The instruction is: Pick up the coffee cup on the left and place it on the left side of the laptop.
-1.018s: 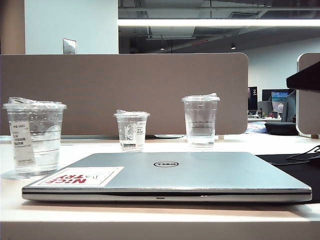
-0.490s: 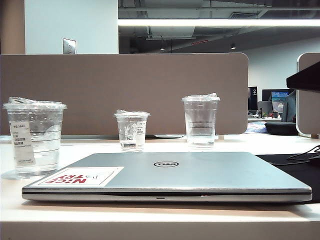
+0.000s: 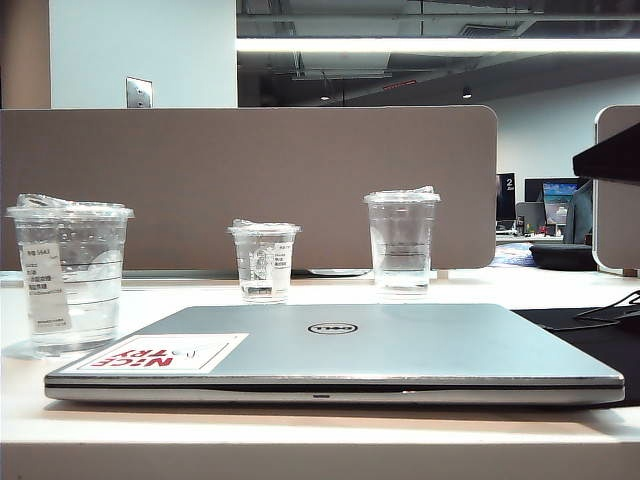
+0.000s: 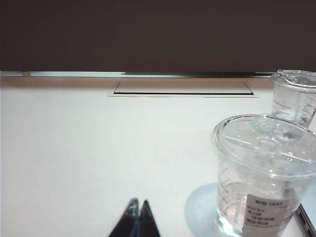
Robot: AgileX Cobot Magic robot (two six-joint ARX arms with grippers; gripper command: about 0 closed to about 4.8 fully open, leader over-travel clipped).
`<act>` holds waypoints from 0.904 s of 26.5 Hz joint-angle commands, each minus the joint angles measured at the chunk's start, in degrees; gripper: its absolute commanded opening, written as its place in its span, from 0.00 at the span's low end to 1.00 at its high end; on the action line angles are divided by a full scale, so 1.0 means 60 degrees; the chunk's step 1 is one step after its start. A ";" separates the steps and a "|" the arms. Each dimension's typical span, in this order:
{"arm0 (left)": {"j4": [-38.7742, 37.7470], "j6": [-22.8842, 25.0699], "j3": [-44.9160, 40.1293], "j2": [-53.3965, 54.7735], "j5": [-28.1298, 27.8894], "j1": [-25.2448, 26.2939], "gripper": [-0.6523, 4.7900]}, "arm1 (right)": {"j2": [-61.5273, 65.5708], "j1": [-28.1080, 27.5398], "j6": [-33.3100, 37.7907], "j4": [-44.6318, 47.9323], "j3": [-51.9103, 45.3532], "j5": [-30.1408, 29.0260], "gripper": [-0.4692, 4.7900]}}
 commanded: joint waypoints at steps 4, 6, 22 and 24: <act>0.0076 -0.0058 0.0033 0.0000 -0.0007 -0.0004 0.11 | 0.0011 0.0011 -0.0004 0.0146 -0.0040 0.0015 0.08; 0.0076 -0.0058 0.0033 0.0000 -0.0007 -0.0004 0.11 | 0.0011 0.0011 -0.0004 0.0146 -0.0040 0.0011 0.08; 0.0076 -0.0058 0.0033 0.0000 -0.0007 -0.0004 0.11 | -0.0073 -0.0211 -0.0590 0.0149 -0.0040 0.0244 0.08; 0.0051 -0.0058 0.0033 0.0000 -0.0011 -0.0004 0.11 | -0.0332 -0.1075 -0.0823 0.0138 -0.0040 0.0339 0.08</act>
